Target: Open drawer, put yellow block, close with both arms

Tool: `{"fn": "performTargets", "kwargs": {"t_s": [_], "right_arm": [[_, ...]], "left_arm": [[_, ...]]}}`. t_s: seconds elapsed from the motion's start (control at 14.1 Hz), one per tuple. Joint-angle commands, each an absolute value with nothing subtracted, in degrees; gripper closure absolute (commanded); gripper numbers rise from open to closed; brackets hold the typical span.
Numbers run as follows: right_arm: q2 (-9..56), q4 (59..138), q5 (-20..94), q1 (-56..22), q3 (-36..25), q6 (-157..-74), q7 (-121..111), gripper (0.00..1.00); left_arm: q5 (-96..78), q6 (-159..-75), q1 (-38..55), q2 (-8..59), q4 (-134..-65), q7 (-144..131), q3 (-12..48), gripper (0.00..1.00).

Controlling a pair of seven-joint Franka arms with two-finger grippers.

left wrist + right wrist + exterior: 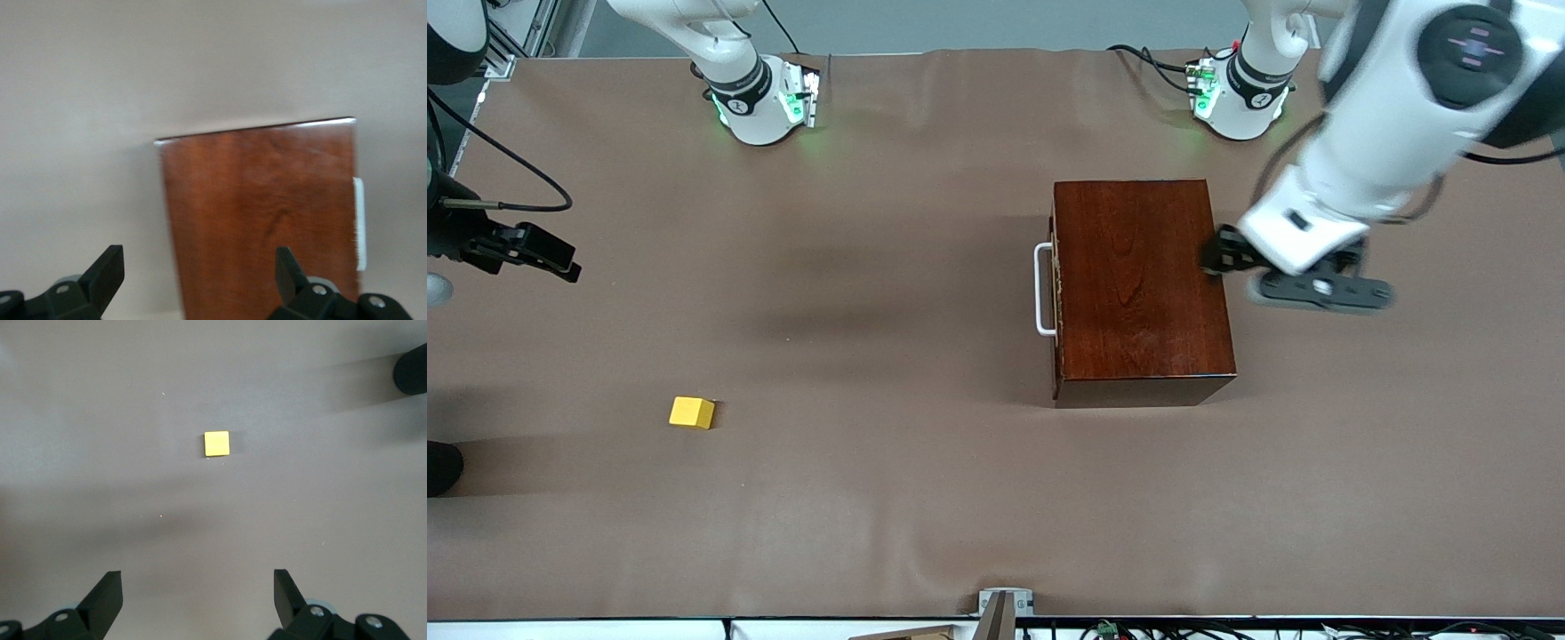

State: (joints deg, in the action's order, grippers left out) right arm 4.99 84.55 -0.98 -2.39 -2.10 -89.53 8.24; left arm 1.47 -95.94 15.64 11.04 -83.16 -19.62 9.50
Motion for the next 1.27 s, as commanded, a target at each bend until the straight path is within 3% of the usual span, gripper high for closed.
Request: {"fn": "performTargets", "kwargs": {"t_s": [0.0,0.42,1.2], "right_arm": [[5.45,83.5,-0.53,-2.55,-1.85,-89.38,11.51,0.0],[5.45,83.58,-0.62,-2.99,-1.76,-88.77,11.86,0.0],[7.21,83.76,-0.62,-3.69,-1.58,-89.21,12.04,0.0]], "left_arm": [[0.62,-95.36,22.3,13.0,-79.11,-27.66,9.14,0.0],[0.35,-95.71,35.84,19.76,-72.43,-36.3,9.32,0.0],[0.52,-101.33,39.73,28.2,-72.07,-35.69,8.44,0.0]]}}
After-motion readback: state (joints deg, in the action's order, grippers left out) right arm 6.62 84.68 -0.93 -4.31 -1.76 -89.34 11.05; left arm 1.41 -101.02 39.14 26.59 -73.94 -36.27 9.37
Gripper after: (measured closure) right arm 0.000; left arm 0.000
